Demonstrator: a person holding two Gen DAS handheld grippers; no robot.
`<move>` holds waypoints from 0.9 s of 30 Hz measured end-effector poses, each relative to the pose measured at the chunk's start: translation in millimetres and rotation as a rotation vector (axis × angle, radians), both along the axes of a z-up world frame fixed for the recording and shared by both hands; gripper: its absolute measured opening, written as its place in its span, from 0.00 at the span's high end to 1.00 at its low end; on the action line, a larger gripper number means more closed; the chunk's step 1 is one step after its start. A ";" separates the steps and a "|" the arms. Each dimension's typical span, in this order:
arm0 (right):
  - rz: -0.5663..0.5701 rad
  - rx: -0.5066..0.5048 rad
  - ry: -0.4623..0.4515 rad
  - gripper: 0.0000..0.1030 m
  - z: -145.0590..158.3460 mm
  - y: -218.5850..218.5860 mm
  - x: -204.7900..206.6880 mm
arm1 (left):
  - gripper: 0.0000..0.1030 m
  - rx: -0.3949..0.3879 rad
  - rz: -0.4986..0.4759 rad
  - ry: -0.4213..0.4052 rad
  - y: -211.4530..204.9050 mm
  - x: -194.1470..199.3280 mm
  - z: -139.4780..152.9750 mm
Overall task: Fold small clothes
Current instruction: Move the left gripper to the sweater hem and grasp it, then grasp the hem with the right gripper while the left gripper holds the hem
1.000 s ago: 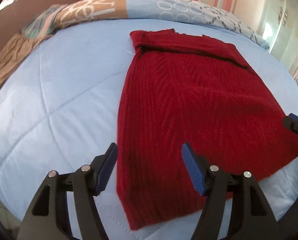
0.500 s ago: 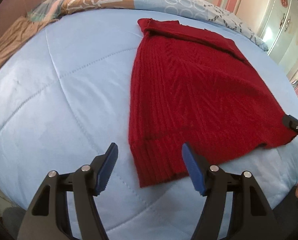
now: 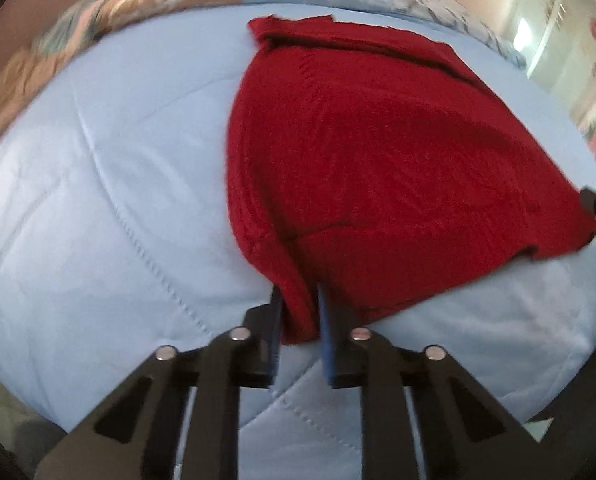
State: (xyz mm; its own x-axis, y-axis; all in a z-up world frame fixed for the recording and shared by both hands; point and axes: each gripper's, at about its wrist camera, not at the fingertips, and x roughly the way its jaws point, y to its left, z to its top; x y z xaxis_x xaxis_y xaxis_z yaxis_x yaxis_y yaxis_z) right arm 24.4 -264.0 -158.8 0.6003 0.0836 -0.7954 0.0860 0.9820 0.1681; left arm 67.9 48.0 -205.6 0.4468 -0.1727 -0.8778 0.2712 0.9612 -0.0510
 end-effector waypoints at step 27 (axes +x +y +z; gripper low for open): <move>-0.237 0.084 0.159 0.84 -35.6 -67.8 -19.2 | 0.87 -0.003 0.009 0.004 3.8 11.2 -0.8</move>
